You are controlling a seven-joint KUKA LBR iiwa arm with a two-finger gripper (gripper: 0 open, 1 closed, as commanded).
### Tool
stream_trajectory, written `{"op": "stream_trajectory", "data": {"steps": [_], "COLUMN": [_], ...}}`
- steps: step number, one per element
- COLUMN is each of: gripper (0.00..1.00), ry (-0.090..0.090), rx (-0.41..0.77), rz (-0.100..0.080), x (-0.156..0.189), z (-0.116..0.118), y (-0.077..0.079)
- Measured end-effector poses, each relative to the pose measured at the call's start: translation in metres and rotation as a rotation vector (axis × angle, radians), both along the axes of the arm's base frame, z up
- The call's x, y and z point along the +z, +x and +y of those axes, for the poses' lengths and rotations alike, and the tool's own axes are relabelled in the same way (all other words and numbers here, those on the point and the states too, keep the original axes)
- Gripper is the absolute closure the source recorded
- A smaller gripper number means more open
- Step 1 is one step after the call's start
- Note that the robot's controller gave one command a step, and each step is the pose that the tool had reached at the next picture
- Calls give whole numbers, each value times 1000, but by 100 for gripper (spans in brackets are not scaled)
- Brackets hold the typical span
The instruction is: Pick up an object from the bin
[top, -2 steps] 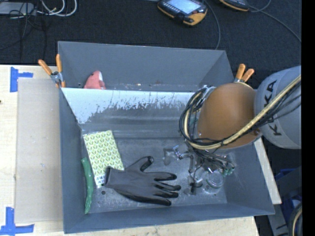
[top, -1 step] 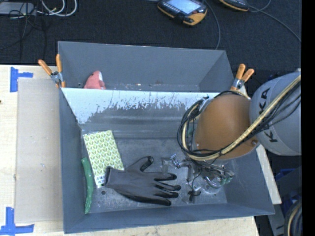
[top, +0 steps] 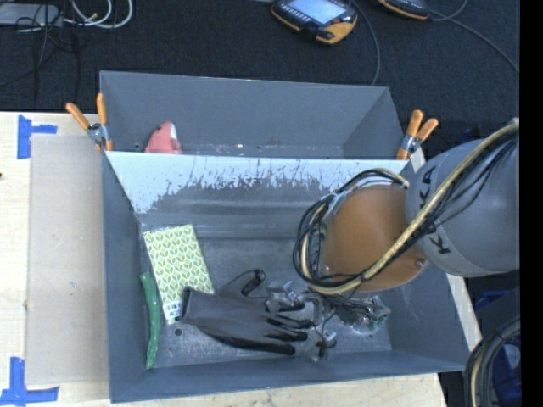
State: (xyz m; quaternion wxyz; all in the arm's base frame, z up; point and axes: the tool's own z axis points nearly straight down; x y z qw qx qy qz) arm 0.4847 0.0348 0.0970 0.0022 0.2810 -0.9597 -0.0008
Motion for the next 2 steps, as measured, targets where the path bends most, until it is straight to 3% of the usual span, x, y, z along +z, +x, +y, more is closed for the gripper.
{"op": "stream_trajectory", "data": {"steps": [1,2], "gripper": [100,100], "ry": [3,3], "rx": [201,201], "rz": [-3,-3], "x": [-27,-27], "z": [12,12], "y": [-6,-6]}}
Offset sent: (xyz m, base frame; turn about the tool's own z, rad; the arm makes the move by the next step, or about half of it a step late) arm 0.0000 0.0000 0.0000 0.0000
